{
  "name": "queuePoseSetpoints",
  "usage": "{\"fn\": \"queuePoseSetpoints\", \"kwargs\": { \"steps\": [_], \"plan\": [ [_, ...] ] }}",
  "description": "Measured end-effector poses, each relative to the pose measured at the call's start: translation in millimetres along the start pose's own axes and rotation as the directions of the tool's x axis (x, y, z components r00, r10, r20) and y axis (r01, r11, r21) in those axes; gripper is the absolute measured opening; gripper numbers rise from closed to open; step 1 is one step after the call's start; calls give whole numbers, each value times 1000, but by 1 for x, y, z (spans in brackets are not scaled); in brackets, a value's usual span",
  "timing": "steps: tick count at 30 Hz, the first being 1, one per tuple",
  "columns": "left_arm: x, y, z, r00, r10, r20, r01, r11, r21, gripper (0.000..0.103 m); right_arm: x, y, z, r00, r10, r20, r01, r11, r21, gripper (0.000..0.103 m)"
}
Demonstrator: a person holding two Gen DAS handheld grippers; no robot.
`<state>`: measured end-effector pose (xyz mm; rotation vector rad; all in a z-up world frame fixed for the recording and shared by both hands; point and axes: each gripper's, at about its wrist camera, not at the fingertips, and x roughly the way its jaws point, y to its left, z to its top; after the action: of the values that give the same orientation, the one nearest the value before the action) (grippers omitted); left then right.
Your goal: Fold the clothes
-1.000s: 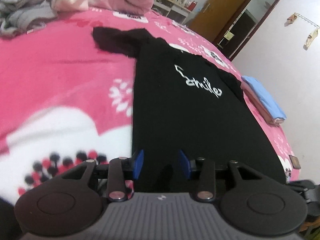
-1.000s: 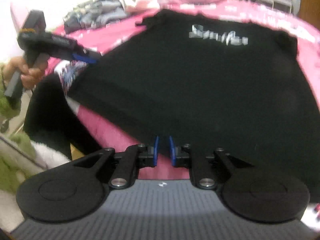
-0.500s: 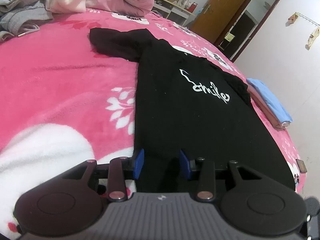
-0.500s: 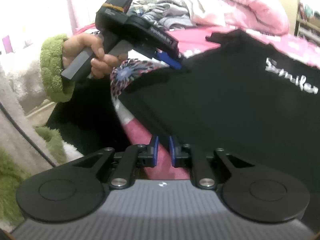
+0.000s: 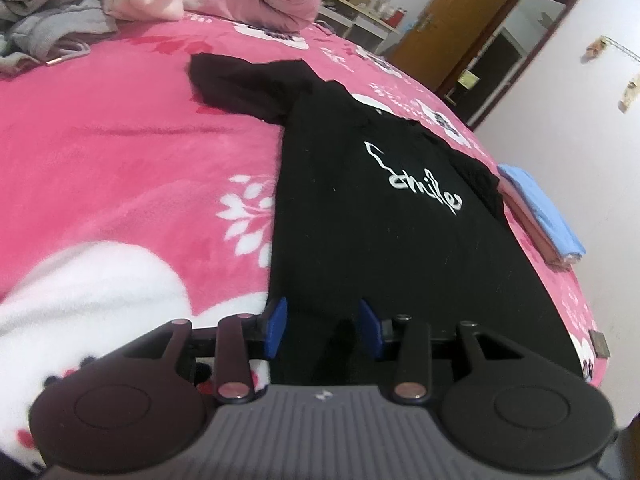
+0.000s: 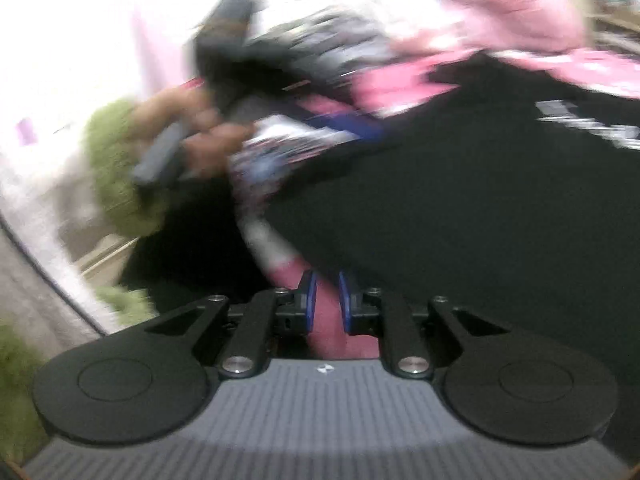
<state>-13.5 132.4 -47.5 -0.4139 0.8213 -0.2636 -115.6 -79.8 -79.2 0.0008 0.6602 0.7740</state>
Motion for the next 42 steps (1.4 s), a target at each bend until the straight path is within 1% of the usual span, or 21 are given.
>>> {"fn": "queuePoseSetpoints", "kwargs": {
  "steps": [1,2,4,5,7,10,12,13,16,18,20,22,24,26,29,31,35,38,39,40,42],
  "plan": [
    [-5,-2,0,1000,10,18,-10,1000,0,57,-14,-12,0,998,-56,36,54,998,45,12],
    [-10,-5,-1,999,25,38,-25,1000,9,61,-29,-25,0,991,-115,73,107,989,99,12],
    [-17,-13,-3,997,55,60,-58,997,45,61,-64,-62,-3,956,-248,156,202,943,265,13],
    [-18,-17,-4,996,65,61,-68,996,59,62,-78,-76,-9,933,-318,170,252,912,324,14],
    [-18,-22,-7,996,75,48,-78,994,72,65,-106,-102,-21,873,-453,181,342,833,435,14],
    [-15,-28,-12,995,95,23,-97,992,80,67,-134,-121,-47,795,-592,129,458,727,512,14],
    [-13,-30,-15,993,114,10,-115,990,82,67,-151,-129,-67,741,-668,69,526,642,558,14],
    [-12,-31,-16,993,122,6,-122,989,80,67,-159,-131,-78,722,-689,57,534,608,588,11],
    [-14,-33,-17,991,136,2,-136,988,73,67,-188,-129,-107,704,-705,89,460,548,699,13],
    [-17,-38,-18,990,139,14,-140,987,74,67,-197,-123,-115,667,-741,71,488,507,711,15],
    [-22,-43,-18,990,140,28,-141,987,79,73,-201,-118,-120,653,-755,70,493,493,717,17],
    [-29,-49,-19,989,139,45,-143,986,87,77,-203,-116,-124,663,-743,93,460,503,732,19],
    [-37,-55,-20,988,136,67,-142,986,89,82,-202,-115,-118,662,-742,105,461,514,723,22],
    [-46,-59,-22,988,123,90,-130,988,80,88,-197,-111,-110,651,-750,118,484,529,697,26],
    [-60,-64,-23,987,100,124,-107,993,54,94,-200,-103,-102,639,-755,148,491,548,678,42],
    [-71,-66,-23,986,83,145,-89,995,36,96,-204,-97,-97,632,-757,168,489,557,671,55],
    [-89,-74,-21,982,57,181,-64,997,32,99,-205,-89,-93,615,-766,187,496,560,663,65],
    [-101,-79,-20,977,26,212,-37,998,45,103,-203,-87,-91,619,-760,199,484,569,665,71],
    [-104,-79,-20,975,14,223,-25,999,46,103,-202,-86,-91,621,-758,202,480,571,666,78],
    [-107,-79,-20,971,-3,240,-8,999,44,103,-201,-84,-89,622,-756,205,478,574,665,83],
    [-114,-77,-20,958,-43,282,34,999,37,103,-200,-81,-84,622,-753,214,482,584,653,87]
  ]
}}
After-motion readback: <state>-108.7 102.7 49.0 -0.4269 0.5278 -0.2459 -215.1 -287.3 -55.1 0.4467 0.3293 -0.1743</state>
